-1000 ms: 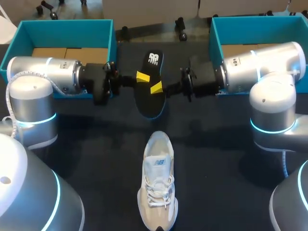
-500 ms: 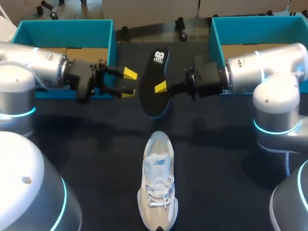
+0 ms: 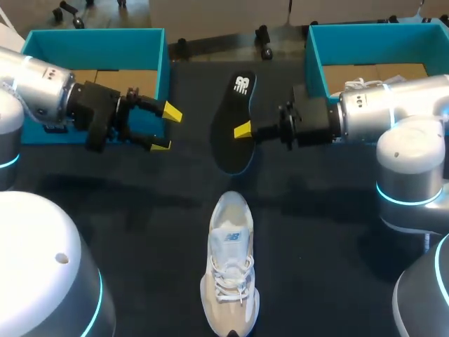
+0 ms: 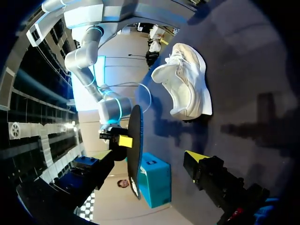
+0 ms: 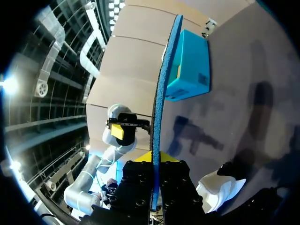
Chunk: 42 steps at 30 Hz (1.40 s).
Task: Take the shoe out of the shoebox, open the shoe tongue, remove and reinsert the insole, then place the shoe into the shoebox
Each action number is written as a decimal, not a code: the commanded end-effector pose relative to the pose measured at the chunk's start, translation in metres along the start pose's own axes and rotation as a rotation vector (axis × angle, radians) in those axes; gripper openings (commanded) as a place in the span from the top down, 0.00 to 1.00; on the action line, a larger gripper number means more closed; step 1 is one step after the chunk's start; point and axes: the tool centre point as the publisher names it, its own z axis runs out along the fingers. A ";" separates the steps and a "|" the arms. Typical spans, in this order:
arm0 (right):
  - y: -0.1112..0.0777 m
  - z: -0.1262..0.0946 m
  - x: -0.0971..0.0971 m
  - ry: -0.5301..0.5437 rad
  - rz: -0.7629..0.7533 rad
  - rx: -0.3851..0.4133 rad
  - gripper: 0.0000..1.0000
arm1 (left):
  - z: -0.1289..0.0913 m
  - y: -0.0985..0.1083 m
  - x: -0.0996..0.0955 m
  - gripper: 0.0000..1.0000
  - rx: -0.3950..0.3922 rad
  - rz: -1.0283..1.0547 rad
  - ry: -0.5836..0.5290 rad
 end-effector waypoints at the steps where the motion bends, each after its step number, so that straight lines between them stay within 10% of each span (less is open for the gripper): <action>1: 0.000 0.002 0.000 -0.003 0.001 -0.002 1.00 | 0.000 -0.001 -0.001 0.00 -0.001 0.000 0.005; 18: -0.024 -0.013 -0.010 -0.026 -0.244 -0.035 1.00 | -0.016 -0.010 0.027 0.00 -0.264 -0.766 0.513; 35: -0.029 -0.014 -0.008 -0.083 -0.297 -0.036 1.00 | -0.014 -0.015 0.030 0.00 -0.266 -0.765 0.553; 42: -0.038 -0.005 -0.014 -0.102 -0.403 -0.021 1.00 | -0.007 -0.034 0.033 0.00 -0.398 -0.917 0.648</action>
